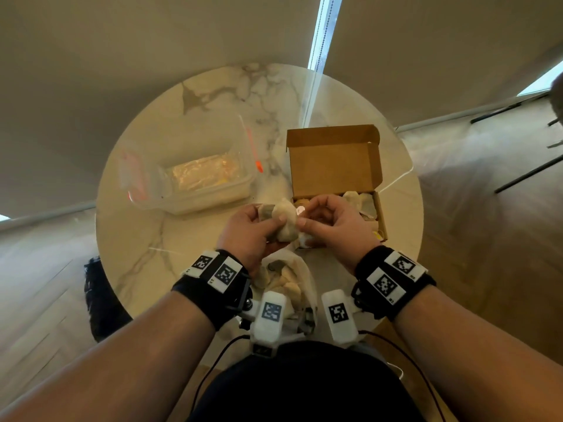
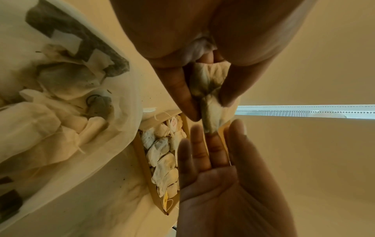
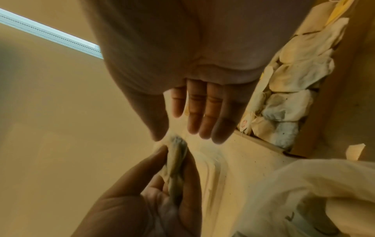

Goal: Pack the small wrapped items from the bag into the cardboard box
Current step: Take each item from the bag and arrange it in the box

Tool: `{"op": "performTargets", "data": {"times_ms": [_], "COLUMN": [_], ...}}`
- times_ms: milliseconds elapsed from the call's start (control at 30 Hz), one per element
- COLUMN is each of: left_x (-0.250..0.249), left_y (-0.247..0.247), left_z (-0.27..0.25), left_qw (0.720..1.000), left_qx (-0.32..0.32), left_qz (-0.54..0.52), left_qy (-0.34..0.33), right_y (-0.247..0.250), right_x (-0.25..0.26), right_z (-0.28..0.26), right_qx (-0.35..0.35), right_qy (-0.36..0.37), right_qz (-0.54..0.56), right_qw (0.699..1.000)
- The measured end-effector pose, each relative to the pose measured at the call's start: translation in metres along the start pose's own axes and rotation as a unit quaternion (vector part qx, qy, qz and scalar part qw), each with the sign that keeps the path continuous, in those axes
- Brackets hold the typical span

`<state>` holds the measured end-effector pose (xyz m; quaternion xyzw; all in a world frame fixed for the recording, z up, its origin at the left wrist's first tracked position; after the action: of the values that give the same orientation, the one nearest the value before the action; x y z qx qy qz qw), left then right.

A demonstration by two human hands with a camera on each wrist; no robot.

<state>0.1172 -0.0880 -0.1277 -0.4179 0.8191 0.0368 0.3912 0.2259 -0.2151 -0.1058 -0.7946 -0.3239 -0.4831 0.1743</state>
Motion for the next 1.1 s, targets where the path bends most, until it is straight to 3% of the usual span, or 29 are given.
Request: {"op": "performTargets", "data": {"times_ms": [233, 467, 800, 1100], "left_x": [0.005, 0.009, 0.011, 0.005], "left_y": [0.001, 0.026, 0.050, 0.049], "left_z": [0.006, 0.013, 0.007, 0.004], "left_qw": [0.999, 0.998, 0.997, 0.997], "left_qx": [0.002, -0.051, -0.067, -0.070], "left_qz": [0.046, 0.005, -0.014, 0.005], "left_qy": [0.009, 0.033, 0.036, 0.022], "right_y": [0.006, 0.052, 0.022, 0.007], "right_x": [0.003, -0.022, -0.033, -0.023], "right_z": [0.001, 0.040, 0.081, 0.081], "right_qx": [-0.037, -0.116, -0.051, -0.023], "right_qy": [0.059, 0.029, -0.013, 0.023], "right_qz": [-0.052, -0.182, -0.420, -0.530], "right_qw": [0.996, 0.976, 0.906, 0.847]}}
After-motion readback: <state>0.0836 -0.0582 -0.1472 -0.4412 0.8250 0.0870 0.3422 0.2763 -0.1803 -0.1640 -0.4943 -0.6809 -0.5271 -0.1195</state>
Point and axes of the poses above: each hand's wrist, its own z-axis towards the middle knuckle, its own y-axis out of the back of the hand, x = y × z, the point moved 10 cm from there along z, towards the middle knuckle, and after that the axes turned 1 degree about y, right-handed, at the moved point
